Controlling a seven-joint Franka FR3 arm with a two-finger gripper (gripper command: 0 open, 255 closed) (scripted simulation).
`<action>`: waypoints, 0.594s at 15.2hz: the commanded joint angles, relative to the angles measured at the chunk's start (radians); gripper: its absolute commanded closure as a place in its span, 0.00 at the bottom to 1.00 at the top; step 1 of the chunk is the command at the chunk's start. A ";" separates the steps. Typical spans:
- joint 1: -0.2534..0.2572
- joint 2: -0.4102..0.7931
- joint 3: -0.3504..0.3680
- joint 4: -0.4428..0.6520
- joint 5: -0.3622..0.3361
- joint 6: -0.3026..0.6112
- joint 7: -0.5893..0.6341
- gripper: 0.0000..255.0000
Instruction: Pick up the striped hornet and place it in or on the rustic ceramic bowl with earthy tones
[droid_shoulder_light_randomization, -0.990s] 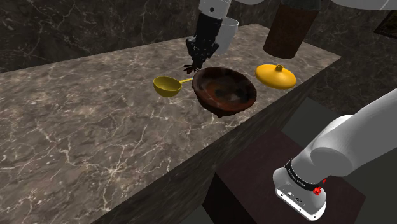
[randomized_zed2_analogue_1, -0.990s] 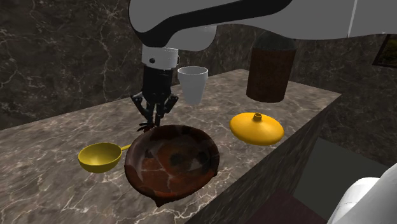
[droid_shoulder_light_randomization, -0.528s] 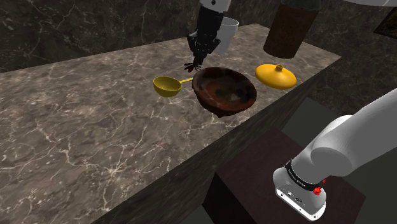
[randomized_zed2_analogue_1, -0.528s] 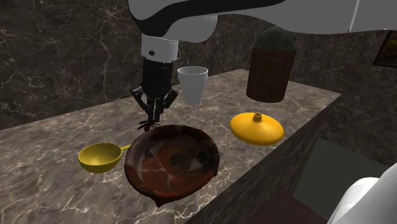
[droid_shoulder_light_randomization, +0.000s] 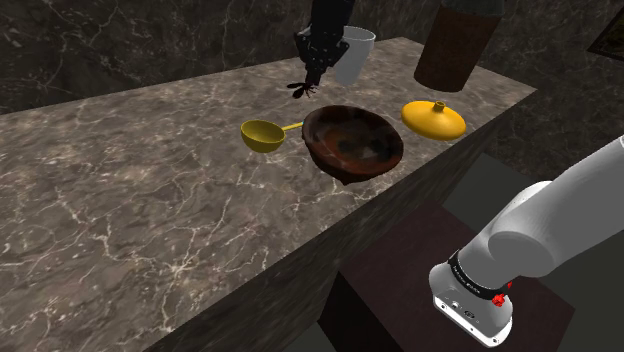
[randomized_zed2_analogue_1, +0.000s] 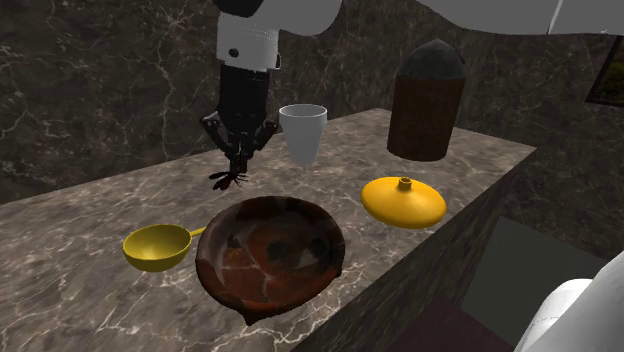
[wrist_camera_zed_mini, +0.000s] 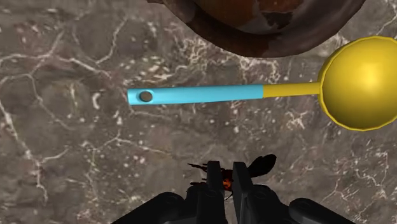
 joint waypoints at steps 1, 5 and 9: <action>-0.001 0.009 -0.001 0.040 -0.003 -0.031 0.007 1.00; -0.001 0.025 -0.001 0.112 -0.007 -0.086 0.019 1.00; -0.002 0.046 -0.001 0.190 -0.012 -0.142 0.033 1.00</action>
